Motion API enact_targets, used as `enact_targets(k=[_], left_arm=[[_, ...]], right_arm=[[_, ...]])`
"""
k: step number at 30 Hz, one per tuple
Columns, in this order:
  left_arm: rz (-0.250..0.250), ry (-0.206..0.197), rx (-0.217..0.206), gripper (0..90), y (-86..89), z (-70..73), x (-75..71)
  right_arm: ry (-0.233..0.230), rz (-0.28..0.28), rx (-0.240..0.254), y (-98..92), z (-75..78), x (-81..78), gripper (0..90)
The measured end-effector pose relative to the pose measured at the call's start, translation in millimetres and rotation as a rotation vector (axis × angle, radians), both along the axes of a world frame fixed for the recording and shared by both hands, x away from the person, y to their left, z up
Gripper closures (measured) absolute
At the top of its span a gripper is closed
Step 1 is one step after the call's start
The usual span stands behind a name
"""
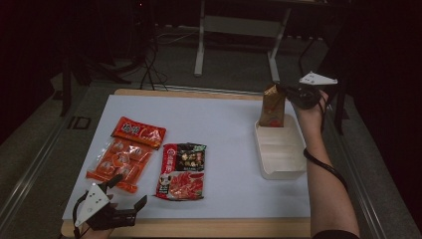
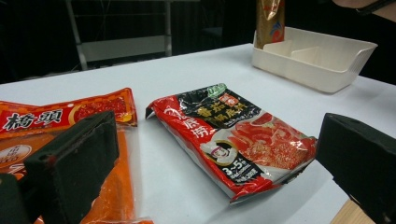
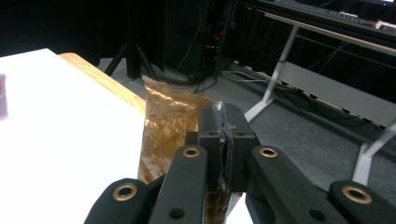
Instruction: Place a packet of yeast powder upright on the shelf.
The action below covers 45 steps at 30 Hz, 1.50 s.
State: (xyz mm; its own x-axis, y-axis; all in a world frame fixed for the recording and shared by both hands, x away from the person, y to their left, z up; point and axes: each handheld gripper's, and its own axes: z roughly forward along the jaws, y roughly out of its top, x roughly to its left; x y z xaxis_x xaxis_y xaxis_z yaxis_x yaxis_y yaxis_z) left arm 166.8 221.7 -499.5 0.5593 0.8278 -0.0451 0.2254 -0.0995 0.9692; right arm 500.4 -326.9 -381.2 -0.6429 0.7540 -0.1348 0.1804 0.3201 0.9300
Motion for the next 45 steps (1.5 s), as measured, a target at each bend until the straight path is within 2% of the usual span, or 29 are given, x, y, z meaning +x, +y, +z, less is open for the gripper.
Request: enact_targets(k=[6,8,10,13,15,17,22,25,29,32,35,37,41,43,44,45], left_arm=[[0.000,-0.003,-0.001,0.3,0.3,0.4,-0.2],[-0.001,-0.003,-0.003,0.2,0.1,0.6,-0.4],[-0.001,-0.004,-0.002,0.3,-0.2,0.8,-0.4],[-0.003,-0.004,0.001,0.3,-0.5,0.9,-0.3],[-0.005,-0.003,0.000,0.3,-0.8,0.7,0.1],[-0.008,-0.002,-0.001,0.3,-1.4,0.7,0.4],[-0.017,-0.006,-0.001,0.3,-2.5,1.2,0.9],[-0.021,-0.006,-0.004,0.3,-3.1,1.4,1.0],[-0.024,-0.010,0.001,0.3,-4.5,2.1,1.2],[-0.027,-0.012,-0.001,0.3,-5.2,2.3,1.7],[-0.032,-0.015,-0.006,0.3,-6.0,2.7,2.6],[-0.036,-0.015,-0.007,0.3,-6.9,3.3,3.2],[-0.041,-0.010,0.002,0.3,-8.6,4.3,4.0],[-0.045,-0.010,0.002,0.3,-9.8,5.3,4.7],[-0.046,-0.007,0.007,0.3,-10.1,5.7,5.0],[-0.046,-0.005,0.007,0.3,-10.4,5.9,5.1]], right_arm=[[0.059,-0.007,-0.005,-3.1,-12.2,0.0,87.5],[0.097,-0.002,0.011,-5.3,-17.0,1.0,87.2],[0.123,-0.005,0.000,-7.3,-22.7,1.3,87.0],[0.124,-0.015,0.024,-12.2,-27.2,-1.5,85.6],[0.128,-0.022,0.032,-14.2,-25.8,-3.5,81.4],[0.131,-0.029,0.025,-15.0,-22.1,-5.2,76.9],[0.113,-0.029,0.026,-15.6,-9.8,-13.2,74.7],[0.109,-0.022,0.056,-16.2,-4.9,-18.4,74.5],[0.093,-0.020,0.116,-15.6,5.7,-30.3,72.5],[0.078,-0.002,0.114,-11.4,12.7,-40.1,67.2],[0.108,0.009,0.130,-5.0,19.6,-51.4,62.9],[0.113,0.009,0.125,0.6,22.1,-60.5,54.8],[0.112,0.029,0.119,13.1,21.8,-77.2,47.8],[0.106,0.036,0.119,16.8,21.2,-82.0,47.0],[0.100,0.070,0.116,25.9,18.7,-93.4,44.0],[0.099,0.077,0.119,29.2,17.6,-98.0,42.3]])
